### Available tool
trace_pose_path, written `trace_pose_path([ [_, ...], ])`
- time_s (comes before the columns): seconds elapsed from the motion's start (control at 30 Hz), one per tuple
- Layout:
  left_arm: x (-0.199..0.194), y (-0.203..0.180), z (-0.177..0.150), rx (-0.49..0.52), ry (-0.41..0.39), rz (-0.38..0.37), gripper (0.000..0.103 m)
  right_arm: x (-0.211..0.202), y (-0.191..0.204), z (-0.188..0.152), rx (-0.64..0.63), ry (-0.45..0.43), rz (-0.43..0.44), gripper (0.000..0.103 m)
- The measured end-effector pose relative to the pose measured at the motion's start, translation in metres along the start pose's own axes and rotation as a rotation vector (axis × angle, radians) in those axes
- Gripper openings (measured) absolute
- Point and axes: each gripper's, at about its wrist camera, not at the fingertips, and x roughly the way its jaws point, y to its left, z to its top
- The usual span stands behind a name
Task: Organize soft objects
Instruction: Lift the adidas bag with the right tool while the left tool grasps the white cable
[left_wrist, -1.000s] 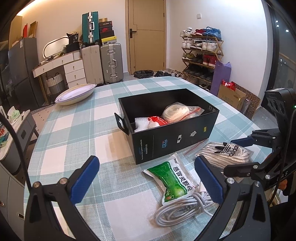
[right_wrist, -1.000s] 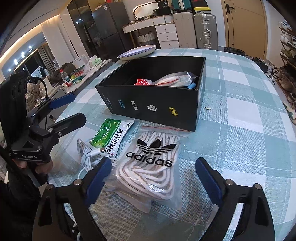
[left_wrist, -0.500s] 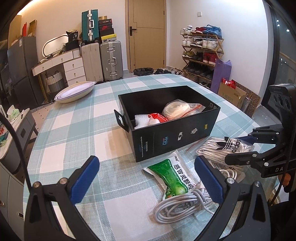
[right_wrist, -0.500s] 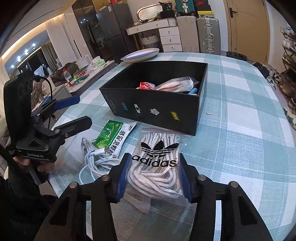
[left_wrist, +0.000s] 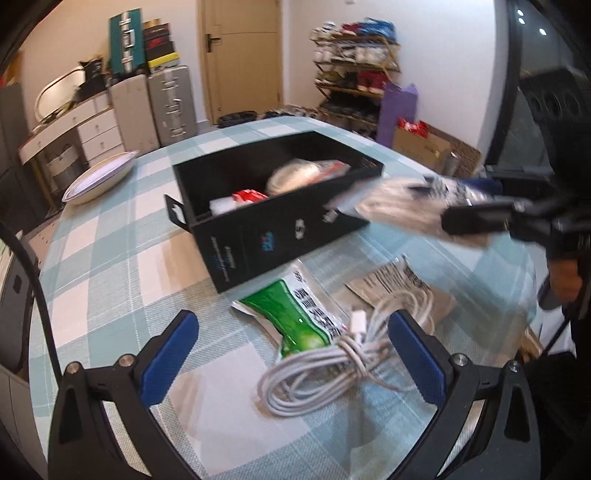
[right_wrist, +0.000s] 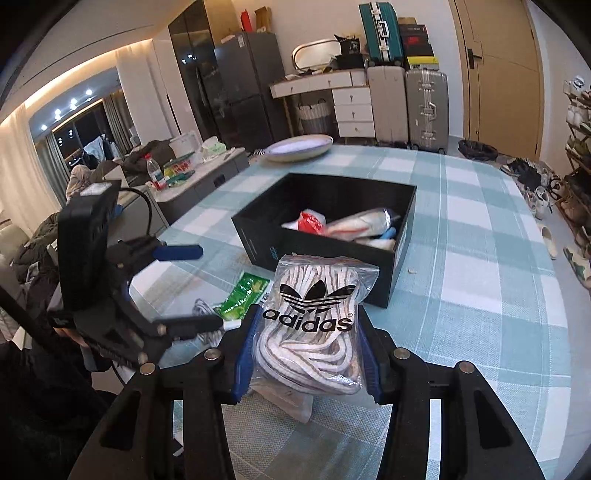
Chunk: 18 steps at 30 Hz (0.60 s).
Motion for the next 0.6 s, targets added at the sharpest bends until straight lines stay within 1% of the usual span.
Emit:
trace_pose_path([
  [0.07, -0.001, -0.005, -0.002, 0.032, 0.016, -0.019, 0.103, -0.002, 0.0, 0.001, -0.001, -0.009, 0.001, 0.048],
  [0.23, 0.001, -0.011, -0.006, 0.055, 0.062, -0.042, 0.103, -0.003, 0.0, 0.002, 0.005, -0.013, 0.001, 0.048],
  [0.33, 0.008, -0.011, -0.008, 0.047, 0.087, -0.044, 0.103, -0.003, 0.0, 0.001, 0.006, -0.013, 0.001, 0.048],
  [0.6, 0.013, -0.009, -0.01, -0.001, 0.119, -0.078, 0.103, -0.003, 0.0, 0.001, 0.006, -0.012, 0.001, 0.048],
])
